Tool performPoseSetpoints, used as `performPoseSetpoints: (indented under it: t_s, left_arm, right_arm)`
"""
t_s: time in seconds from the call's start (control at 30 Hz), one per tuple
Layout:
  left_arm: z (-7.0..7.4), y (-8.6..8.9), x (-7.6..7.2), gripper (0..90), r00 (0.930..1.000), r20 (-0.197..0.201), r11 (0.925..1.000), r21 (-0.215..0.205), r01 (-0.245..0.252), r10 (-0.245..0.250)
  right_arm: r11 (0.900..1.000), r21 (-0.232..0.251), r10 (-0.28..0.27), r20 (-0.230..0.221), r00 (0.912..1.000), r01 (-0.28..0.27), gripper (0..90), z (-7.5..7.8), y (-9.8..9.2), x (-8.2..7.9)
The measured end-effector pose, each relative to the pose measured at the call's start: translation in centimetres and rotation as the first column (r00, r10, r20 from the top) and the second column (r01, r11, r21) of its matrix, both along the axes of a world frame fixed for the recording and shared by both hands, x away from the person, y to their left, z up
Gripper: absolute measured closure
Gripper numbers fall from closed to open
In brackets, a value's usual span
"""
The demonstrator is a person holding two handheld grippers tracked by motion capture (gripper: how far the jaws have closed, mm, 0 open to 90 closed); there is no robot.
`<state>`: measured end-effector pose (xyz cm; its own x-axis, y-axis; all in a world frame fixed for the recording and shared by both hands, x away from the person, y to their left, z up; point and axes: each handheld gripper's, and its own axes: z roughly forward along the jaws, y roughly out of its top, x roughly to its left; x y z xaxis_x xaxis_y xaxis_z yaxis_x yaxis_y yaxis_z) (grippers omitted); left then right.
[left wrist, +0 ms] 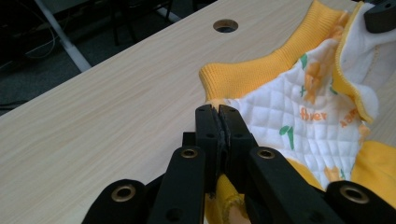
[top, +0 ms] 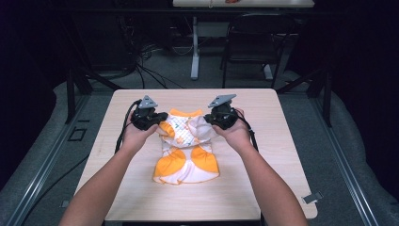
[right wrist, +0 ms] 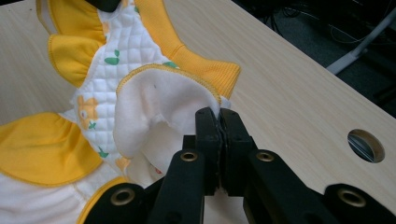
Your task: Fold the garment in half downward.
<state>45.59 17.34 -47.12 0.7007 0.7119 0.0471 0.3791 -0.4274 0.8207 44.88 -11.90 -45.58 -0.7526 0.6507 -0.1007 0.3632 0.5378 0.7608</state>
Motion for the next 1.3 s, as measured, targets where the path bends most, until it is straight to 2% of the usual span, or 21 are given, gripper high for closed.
performPoseSetpoints:
  t_s: [0.5, 0.77, 0.9, 1.0, 1.17, 1.3]
  left_arm:
    - [-1.2, 0.2, -1.9, 87.5, 0.9992, -0.027, 0.9995, 0.012, 0.028, -0.028]
    - [-2.3, 0.5, -2.5, 87.5, 0.9987, -0.039, 0.9993, 0.015, 0.035, -0.034]
    - [-2.8, 0.8, -2.8, 87.5, 0.9978, -0.049, 0.9988, 0.017, 0.046, -0.045]
    - [-3.5, 0.8, -3.3, 87.5, 0.9966, -0.056, 0.9976, 0.031, 0.062, -0.06]
    - [-3.9, 1.0, -3.8, 87.4, 0.9954, -0.063, 0.997, 0.022, 0.074, -0.072]
    - [-4.5, 1.0, -4.4, 87.4, 0.9938, -0.073, 0.9962, 0.015, 0.086, -0.084]
  right_arm:
    - [0.999, 0.012, 0.033, -0.019, 0.9993, -0.033, 87.4, -1.5, -0.5, -1.2]
    - [0.998, -0.01, 0.061, -0.024, 0.9979, -0.061, 87.4, -1.8, 0.0, -1.8]
    - [0.997, -0.012, 0.073, -0.032, 0.9968, -0.073, 87.4, -2.4, 0.2, -2.3]
    - [0.995, -0.037, 0.091, -0.047, 0.9947, -0.093, 87.3, -3.1, 0.4, -2.8]
    - [0.994, -0.029, 0.1, -0.056, 0.9934, -0.102, 87.3, -3.5, 0.5, -3.2]
    - [0.991, -0.054, 0.116, -0.072, 0.9907, -0.12, 87.1, -4.3, 0.4, -3.8]
